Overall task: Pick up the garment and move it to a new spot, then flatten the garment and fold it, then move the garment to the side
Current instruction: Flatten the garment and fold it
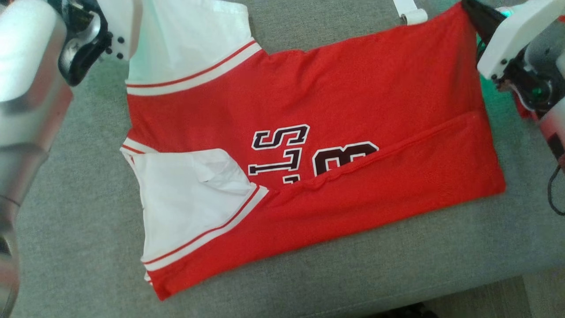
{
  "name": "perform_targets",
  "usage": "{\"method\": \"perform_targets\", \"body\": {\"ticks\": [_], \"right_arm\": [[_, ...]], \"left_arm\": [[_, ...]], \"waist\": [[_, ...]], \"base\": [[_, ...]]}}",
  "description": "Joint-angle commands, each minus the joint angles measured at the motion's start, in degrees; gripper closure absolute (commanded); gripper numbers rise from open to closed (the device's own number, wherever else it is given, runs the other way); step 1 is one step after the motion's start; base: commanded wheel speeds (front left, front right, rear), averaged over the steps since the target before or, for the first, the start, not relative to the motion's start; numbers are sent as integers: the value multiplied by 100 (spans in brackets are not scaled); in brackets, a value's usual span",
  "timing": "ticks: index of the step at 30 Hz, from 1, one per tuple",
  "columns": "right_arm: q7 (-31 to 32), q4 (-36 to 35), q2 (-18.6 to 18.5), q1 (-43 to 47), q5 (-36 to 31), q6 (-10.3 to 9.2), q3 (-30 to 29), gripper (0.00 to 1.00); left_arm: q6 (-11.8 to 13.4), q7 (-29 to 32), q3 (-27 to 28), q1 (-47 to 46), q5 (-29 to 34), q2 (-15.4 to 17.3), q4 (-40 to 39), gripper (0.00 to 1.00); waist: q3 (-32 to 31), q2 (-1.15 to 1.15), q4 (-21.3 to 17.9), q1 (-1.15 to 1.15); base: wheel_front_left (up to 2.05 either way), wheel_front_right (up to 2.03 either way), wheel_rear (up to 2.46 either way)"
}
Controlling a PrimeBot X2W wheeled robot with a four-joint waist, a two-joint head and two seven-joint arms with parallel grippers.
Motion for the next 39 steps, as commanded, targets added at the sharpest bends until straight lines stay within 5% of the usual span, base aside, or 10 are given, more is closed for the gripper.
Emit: {"method": "perform_targets", "body": {"ticks": [1,14,23,39], "right_arm": [[-122,-73,-99,-119,75,37,-33,100],[-853,19,-272,-138,382,37,-237,100],[-1131,-148,-514,376,615,37,-231,100],[-1629,-457,-904,1749,872,37,-244,100]], "left_arm": [[15,-144,192,-472,87,230,-102,100],[120,-1315,331,-614,224,183,-43,100],[238,-1655,371,196,72,539,-802,100],[1337,-1878,323,2982,-378,1679,-3581,100]], "waist": [[-6,0,-3,0],[-253,0,147,0],[-482,0,367,0],[-1203,0,715,0]], "base": [[0,0,0],[0,0,0],[0,0,0],[0,0,0]]}}
